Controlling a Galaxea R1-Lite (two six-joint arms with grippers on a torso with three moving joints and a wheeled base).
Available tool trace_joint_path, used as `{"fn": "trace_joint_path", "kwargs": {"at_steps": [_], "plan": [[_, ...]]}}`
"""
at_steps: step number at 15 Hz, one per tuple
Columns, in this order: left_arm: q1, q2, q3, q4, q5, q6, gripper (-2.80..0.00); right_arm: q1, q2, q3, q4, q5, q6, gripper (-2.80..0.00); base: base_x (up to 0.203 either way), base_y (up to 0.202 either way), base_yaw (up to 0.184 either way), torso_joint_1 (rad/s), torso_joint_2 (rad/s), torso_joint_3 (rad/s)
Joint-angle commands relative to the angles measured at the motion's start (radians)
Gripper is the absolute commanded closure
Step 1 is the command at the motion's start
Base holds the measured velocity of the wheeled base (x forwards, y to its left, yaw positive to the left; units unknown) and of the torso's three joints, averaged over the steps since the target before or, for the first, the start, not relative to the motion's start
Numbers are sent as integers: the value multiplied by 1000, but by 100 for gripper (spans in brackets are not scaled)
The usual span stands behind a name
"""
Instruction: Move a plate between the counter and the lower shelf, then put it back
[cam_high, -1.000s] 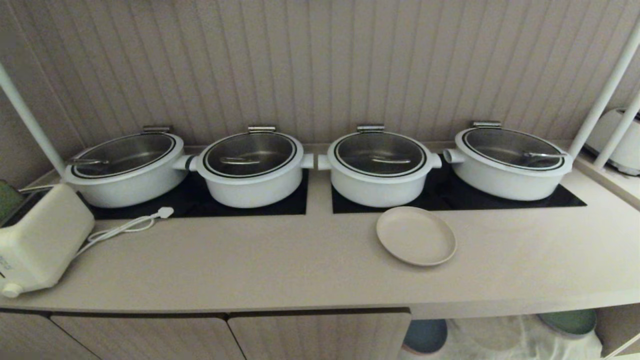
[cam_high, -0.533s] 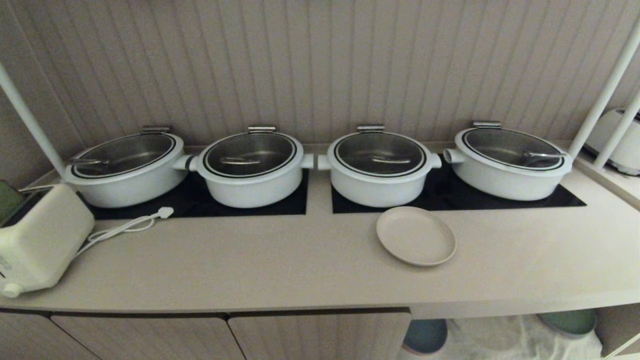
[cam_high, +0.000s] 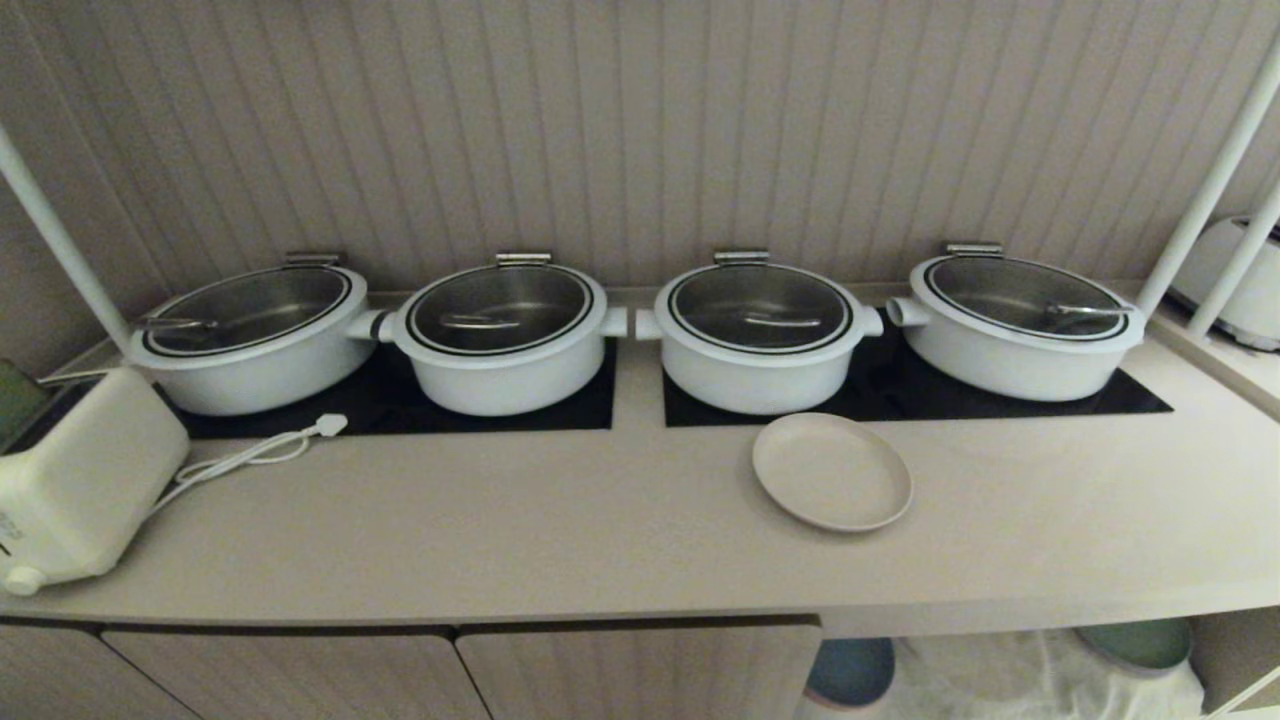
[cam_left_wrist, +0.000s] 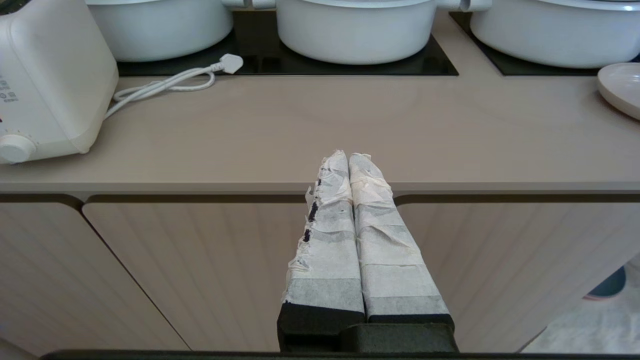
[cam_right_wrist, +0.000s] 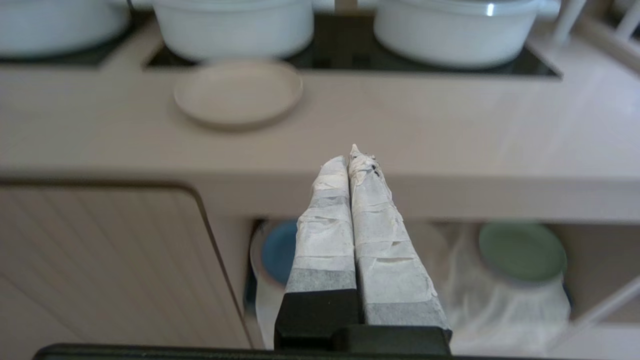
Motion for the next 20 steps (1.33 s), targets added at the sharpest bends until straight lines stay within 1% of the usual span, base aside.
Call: {"fn": "trace_joint_path", "kwargs": {"at_steps": [1,11,13,20], "plan": [[0,0,0,0,1,0,0,1,2,7,-1,2,1,0,0,0,0,0,0,0],[0,0,0,0,1,0,0,1,2,7,3,-7,-7,0,0,0,0,0,0,0],[0,0,0,0,1,0,0,1,2,7,3,-32,-2,0,0,0,0,0,0,0],[0,0,0,0,1,0,0,1,2,7,3,-33,2,0,0,0,0,0,0,0]]}}
